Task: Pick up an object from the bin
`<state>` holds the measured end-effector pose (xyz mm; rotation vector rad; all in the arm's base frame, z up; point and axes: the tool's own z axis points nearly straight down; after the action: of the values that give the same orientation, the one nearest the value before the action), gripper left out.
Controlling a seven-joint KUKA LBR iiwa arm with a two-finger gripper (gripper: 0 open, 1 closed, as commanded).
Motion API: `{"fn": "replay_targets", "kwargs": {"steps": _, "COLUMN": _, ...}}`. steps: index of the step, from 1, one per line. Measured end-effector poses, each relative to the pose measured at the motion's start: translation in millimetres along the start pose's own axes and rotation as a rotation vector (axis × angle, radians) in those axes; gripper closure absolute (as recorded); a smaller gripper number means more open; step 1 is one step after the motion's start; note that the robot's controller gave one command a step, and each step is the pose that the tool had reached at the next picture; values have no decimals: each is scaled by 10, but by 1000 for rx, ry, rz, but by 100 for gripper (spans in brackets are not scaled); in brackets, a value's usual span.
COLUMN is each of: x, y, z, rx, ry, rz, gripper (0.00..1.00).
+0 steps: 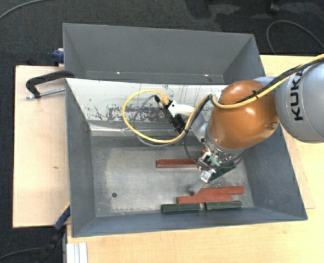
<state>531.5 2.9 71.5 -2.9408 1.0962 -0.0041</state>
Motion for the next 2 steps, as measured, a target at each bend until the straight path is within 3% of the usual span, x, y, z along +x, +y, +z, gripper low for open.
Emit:
{"fn": "replay_targets", "kwargs": {"steps": 1, "x": 325, "y": 58, "z": -974, "rx": 3, "ry": 4, "rz": -213, "gripper": 0}}
{"fn": "replay_targets", "kwargs": {"steps": 2, "x": 79, "y": -518, "z": 41, "rx": -5, "ry": -9, "rz": -39, "gripper": 0}}
